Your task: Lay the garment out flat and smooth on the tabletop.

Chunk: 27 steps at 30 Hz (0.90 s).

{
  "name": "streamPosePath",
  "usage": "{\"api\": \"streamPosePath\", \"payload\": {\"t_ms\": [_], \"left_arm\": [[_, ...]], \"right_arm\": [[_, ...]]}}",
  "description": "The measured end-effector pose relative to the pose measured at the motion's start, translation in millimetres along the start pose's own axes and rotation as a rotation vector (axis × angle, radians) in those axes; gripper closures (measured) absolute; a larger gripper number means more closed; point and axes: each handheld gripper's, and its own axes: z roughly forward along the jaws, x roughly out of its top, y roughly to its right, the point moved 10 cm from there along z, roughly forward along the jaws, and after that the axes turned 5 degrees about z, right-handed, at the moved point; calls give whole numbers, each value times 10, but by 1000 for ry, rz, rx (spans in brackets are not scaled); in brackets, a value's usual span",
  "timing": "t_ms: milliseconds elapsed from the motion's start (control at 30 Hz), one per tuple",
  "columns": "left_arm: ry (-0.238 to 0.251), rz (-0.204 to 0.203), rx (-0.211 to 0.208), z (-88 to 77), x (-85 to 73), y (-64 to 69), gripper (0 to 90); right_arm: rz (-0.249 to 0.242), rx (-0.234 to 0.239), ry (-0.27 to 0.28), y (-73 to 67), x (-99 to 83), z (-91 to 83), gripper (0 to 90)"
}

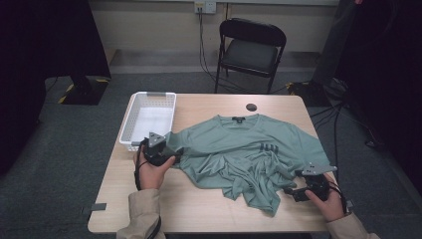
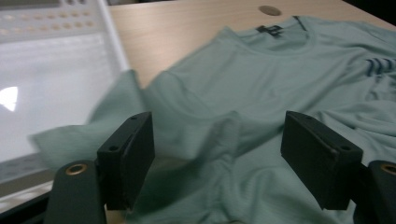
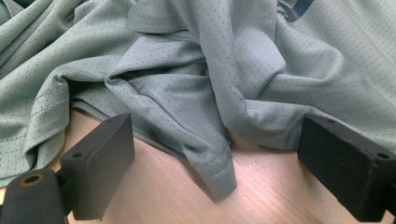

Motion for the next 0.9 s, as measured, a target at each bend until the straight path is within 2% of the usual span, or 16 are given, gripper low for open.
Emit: {"api": "streamPosePath", "payload": {"t_ms": [167, 300, 333, 367, 400, 500, 667, 733, 900], "left_arm": [[0, 29, -83, 127, -90, 339, 238], [-18, 55, -122, 203, -188, 518, 232], [-18, 55, -122, 203, -188, 518, 226], [-31, 76, -138, 243, -253, 588, 223], [-31, 76, -138, 243, -253, 588, 224], [-70, 97, -157, 302, -386, 667, 224], [-113, 133, -152, 329, -479, 672, 227], [-121, 131, -156, 337, -506, 677, 227], [-160, 156, -160, 353, -586, 673, 223]], "right_arm": [[0, 0, 0, 2, 2, 2, 99], [0, 0, 0, 3, 2, 2, 99], [0, 0, 0, 3, 2, 2, 99], [0, -1, 0, 2, 2, 2, 99], [0, -1, 0, 2, 2, 2, 99], [0, 0, 0, 2, 2, 2, 99], [0, 0, 0, 2, 2, 2, 99], [-1, 0, 0, 3, 2, 2, 98], [-2, 1, 0, 3, 3, 3, 98]]}}
